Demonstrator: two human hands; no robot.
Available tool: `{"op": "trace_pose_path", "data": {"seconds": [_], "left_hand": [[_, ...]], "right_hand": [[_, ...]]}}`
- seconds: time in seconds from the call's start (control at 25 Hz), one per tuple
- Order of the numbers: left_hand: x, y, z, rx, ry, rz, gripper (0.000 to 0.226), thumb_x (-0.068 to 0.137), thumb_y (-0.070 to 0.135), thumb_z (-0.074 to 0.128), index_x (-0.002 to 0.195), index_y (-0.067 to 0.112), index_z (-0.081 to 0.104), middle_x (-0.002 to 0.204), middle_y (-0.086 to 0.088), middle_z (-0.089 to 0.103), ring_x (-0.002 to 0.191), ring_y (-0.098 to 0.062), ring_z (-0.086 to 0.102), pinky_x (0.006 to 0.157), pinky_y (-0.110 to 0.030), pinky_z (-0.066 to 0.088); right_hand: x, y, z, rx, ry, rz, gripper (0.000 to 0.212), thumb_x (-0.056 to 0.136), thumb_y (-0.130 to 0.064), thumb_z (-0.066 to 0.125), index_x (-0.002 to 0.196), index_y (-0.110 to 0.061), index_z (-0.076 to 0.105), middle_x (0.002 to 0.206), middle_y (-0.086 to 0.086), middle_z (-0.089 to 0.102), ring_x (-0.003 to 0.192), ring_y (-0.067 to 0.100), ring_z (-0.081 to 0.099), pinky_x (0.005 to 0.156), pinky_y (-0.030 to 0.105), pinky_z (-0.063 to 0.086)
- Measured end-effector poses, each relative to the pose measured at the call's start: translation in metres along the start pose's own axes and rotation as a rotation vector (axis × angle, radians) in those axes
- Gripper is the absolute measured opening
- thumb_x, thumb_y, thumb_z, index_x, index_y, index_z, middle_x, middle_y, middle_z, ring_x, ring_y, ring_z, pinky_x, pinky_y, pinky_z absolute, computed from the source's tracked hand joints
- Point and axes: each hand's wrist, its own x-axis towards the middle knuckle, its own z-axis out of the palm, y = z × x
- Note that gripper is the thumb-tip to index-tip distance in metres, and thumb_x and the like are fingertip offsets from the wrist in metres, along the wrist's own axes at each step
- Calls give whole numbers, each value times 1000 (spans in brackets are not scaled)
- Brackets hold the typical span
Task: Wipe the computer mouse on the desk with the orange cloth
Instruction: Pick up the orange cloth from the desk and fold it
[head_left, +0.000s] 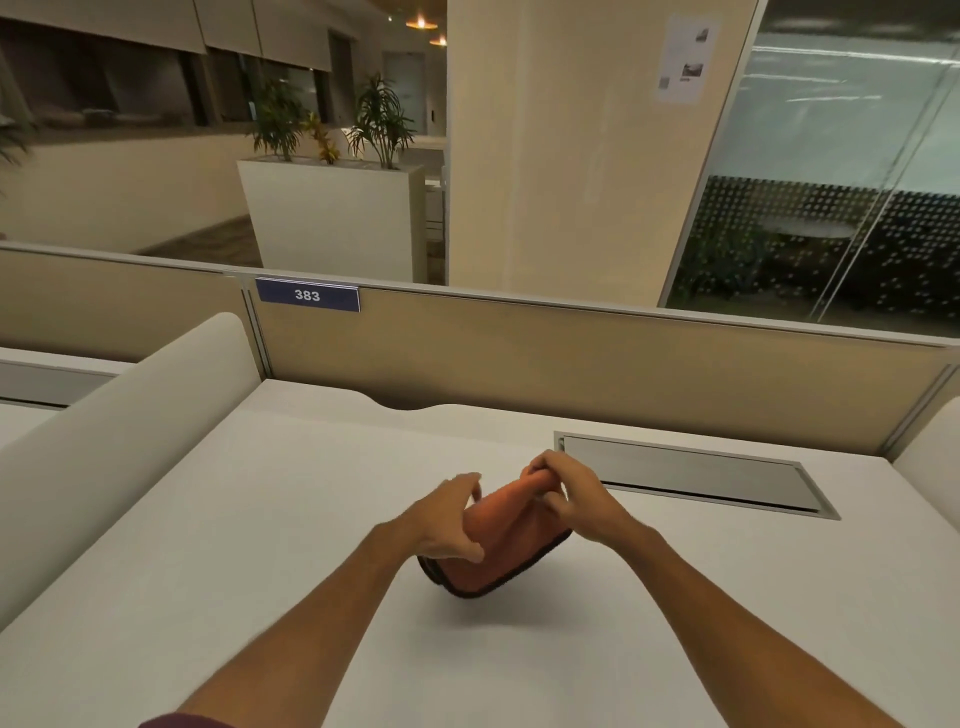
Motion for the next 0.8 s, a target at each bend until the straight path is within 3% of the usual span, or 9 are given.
{"op": "trace_pose_path", "data": {"seconds": [0.08, 0.16, 0.28, 0.44, 0.56, 0.68, 0.76, 0.8], "left_hand": [[4, 22, 8, -323, -16, 64, 77, 67, 42, 83, 134, 25, 48, 129, 8, 58, 115, -11, 58, 95, -29, 51], [9, 38, 15, -509, 65, 67, 57, 76, 40, 81, 126, 28, 58, 113, 9, 68, 102, -6, 65, 87, -22, 54], [17, 50, 25, -755, 195, 30, 32, 89, 25, 70, 121, 28, 63, 110, 7, 71, 103, -13, 66, 87, -24, 54], [24, 75, 30, -1037, 263, -51, 32, 97, 11, 56, 123, 29, 61, 121, 1, 66, 109, -14, 62, 84, -30, 55], [28, 104, 27, -1290, 196, -77, 32, 98, 9, 50, 123, 27, 59, 122, -5, 65, 111, -23, 63, 79, -40, 60], [27, 132, 26, -1348, 81, 1, 29, 101, 15, 44, 124, 25, 58, 122, -3, 64, 114, -23, 61, 81, -35, 59], [28, 152, 31, -1339, 10, -28, 28, 101, 23, 41, 125, 25, 56, 121, -4, 64, 113, -23, 60, 79, -32, 57], [31, 159, 36, -1355, -24, -45, 29, 101, 25, 40, 125, 24, 56, 122, -6, 63, 113, -24, 60, 80, -33, 57]], "right_hand": [[3, -8, -1, -48, -69, -46, 30, 81, 2, 57, 101, -20, 61, 103, 1, 63, 98, 19, 56, 86, 33, 48], [3, -15, 0, -72, -60, -56, 38, 79, 5, 57, 106, -21, 63, 107, 1, 64, 102, 19, 55, 89, 33, 48], [-8, -18, 6, -137, 193, -40, 47, 82, 0, 60, 124, -19, 57, 134, 3, 53, 124, 19, 44, 104, 27, 36], [-34, -17, 20, -195, 568, 0, 50, 91, -26, 58, 138, -17, 44, 150, 5, 37, 137, 22, 33, 114, 35, 29], [-53, -9, 25, -259, 548, 19, 63, 90, -45, 49, 147, -28, 31, 158, 3, 24, 145, 24, 20, 118, 48, 19], [-63, 5, 13, -360, 478, 86, 72, 87, -63, 38, 152, -40, 13, 164, -2, 4, 150, 24, -4, 114, 59, -2], [-70, 13, -1, -346, 482, 110, 74, 85, -69, 36, 151, -45, 10, 164, -4, -2, 150, 27, -7, 112, 60, 0], [-75, 17, -8, -318, 487, 105, 73, 85, -68, 37, 150, -48, 9, 164, -5, -1, 150, 30, -2, 112, 59, 12]]}}
